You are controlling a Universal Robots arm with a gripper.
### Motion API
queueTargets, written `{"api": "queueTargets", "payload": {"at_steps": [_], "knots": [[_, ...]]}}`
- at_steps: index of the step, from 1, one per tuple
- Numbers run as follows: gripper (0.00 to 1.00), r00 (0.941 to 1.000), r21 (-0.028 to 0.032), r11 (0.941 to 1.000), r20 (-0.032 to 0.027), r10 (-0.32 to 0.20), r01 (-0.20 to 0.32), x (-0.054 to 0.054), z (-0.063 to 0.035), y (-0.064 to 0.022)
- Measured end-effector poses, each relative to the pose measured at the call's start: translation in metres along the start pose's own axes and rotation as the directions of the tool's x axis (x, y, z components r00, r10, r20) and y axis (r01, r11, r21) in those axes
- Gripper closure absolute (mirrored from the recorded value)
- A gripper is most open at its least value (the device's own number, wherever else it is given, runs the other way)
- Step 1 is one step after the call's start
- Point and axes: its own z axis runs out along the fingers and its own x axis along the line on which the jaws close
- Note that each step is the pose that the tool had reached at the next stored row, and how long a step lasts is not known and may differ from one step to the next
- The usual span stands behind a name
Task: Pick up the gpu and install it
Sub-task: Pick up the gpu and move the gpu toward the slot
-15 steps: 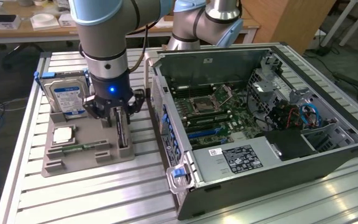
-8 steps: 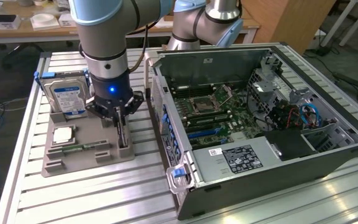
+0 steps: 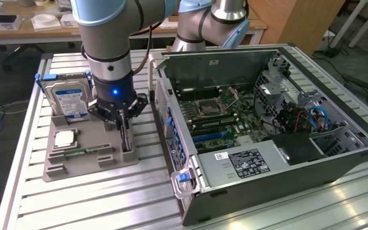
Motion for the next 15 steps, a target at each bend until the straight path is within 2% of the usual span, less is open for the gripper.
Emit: {"api": "queueTargets", "payload": {"at_steps": [5,10,15], "knots": [[0.74,1.0,-0.0003,1.0,0.0003,0.0,0.0,0.0,-0.0006,0.0001],[0.74,1.0,-0.0007,1.0,0.0001,0.0,0.0,0.0,-0.0086,0.0004],[0.74,1.0,-0.001,1.0,0.0,0.0,0.0,0.0,-0.0213,0.0008]]}}
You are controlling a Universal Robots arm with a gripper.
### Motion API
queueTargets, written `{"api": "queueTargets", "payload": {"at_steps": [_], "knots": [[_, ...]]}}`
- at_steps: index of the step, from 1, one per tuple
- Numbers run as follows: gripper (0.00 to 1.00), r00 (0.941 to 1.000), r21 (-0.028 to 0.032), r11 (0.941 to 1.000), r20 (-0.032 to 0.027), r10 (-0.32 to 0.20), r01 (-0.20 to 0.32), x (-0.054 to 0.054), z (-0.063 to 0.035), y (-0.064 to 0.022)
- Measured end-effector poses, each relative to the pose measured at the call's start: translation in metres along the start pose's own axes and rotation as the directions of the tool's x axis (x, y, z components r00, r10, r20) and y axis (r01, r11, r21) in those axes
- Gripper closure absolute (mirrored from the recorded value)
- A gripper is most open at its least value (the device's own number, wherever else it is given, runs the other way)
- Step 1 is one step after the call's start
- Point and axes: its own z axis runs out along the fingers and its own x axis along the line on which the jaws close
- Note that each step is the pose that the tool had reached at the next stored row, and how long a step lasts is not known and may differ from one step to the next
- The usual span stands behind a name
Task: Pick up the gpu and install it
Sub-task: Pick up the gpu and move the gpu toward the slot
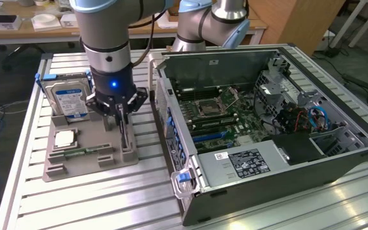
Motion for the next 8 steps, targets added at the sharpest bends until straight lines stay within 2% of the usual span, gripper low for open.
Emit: {"api": "queueTargets", "payload": {"at_steps": [5,8], "knots": [[0.74,1.0,-0.0007,1.0,0.0,0.0,0.0,0.0,-0.0122,0.0005],[0.74,1.0,-0.0009,1.0,-0.0001,0.0,0.0,-0.001,-0.0235,0.0009]]}}
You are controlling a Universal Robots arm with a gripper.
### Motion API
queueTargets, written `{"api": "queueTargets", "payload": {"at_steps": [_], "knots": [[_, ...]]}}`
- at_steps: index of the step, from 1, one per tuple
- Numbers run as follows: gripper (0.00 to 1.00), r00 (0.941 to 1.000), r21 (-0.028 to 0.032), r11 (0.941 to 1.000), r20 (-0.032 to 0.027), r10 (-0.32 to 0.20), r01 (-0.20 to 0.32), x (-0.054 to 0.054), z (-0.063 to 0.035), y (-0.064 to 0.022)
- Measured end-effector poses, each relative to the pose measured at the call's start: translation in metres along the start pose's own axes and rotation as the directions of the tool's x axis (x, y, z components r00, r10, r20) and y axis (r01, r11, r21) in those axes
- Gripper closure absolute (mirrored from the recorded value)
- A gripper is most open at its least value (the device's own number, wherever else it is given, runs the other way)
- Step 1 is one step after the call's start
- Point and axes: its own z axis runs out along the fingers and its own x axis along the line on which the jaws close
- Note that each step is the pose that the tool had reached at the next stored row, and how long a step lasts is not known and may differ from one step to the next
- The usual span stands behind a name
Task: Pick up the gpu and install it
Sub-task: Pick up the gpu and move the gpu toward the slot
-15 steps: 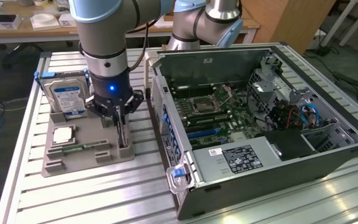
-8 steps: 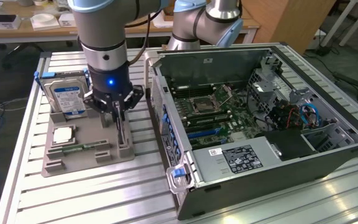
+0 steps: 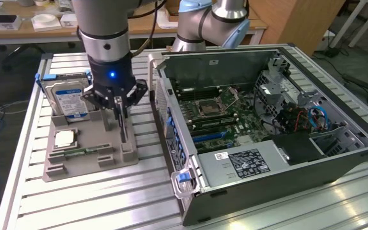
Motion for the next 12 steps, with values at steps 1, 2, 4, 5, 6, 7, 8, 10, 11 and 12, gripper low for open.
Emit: {"api": "queueTargets", "payload": {"at_steps": [1,2,4,5,6,7,8,10,11,12], "knots": [[0.74,1.0,-0.0002,1.0,0.0001,0.0,0.0,0.0,-0.004,0.0002],[0.74,1.0,-0.0005,1.0,0.0002,0.0,0.0,0.0,-0.008,0.0003],[0.74,1.0,-0.001,1.0,0.0003,0.0,0.0,0.0,-0.0164,0.0007],[0.74,1.0,-0.0011,1.0,0.0002,0.0,0.0,0.0,-0.0211,0.0009],[0.74,1.0,-0.0011,1.0,0.0001,0.0,0.0,-0.001,-0.0258,0.0011],[0.74,1.0,-0.0012,1.0,0.0002,0.0,0.0,-0.001,-0.0302,0.0013],[0.74,1.0,-0.0014,1.0,0.0002,0.0,0.0,-0.001,-0.0347,0.0015],[0.74,1.0,-0.0014,1.0,0.0001,0.0,0.0,-0.001,-0.0437,0.0019],[0.74,1.0,-0.0016,1.0,0.0001,0.0,0.0,-0.001,-0.0482,0.0021],[0.74,1.0,-0.0017,1.0,0.0002,0.0,0.0,-0.001,-0.0527,0.0023]]}}
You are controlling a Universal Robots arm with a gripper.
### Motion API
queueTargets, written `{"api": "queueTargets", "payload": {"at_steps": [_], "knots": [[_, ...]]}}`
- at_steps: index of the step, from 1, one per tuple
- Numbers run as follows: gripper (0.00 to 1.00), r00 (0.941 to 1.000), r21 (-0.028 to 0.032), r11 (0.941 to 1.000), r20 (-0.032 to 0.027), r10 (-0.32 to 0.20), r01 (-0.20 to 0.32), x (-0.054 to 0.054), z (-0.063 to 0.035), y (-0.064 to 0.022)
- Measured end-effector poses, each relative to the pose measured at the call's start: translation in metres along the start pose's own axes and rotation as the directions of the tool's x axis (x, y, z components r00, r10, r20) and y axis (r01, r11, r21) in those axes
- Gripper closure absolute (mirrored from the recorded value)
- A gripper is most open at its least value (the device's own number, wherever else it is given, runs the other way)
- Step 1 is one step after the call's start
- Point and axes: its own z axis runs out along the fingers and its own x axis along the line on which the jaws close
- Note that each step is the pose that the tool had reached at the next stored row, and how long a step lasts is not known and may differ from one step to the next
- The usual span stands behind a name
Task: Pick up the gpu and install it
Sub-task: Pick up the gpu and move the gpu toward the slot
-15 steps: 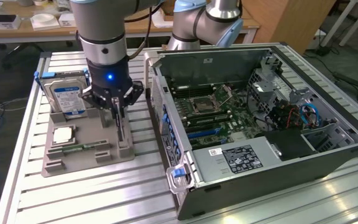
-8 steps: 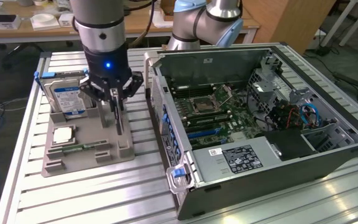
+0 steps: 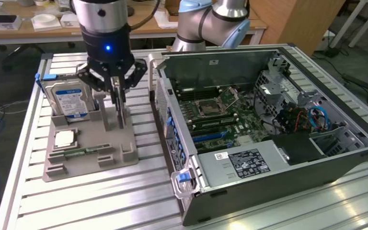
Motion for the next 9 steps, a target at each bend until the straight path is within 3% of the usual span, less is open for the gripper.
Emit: {"api": "queueTargets", "payload": {"at_steps": [9], "knots": [[0.74,1.0,-0.0003,1.0,-0.0001,0.0,0.0,-0.001,-0.0411,0.0018]]}}
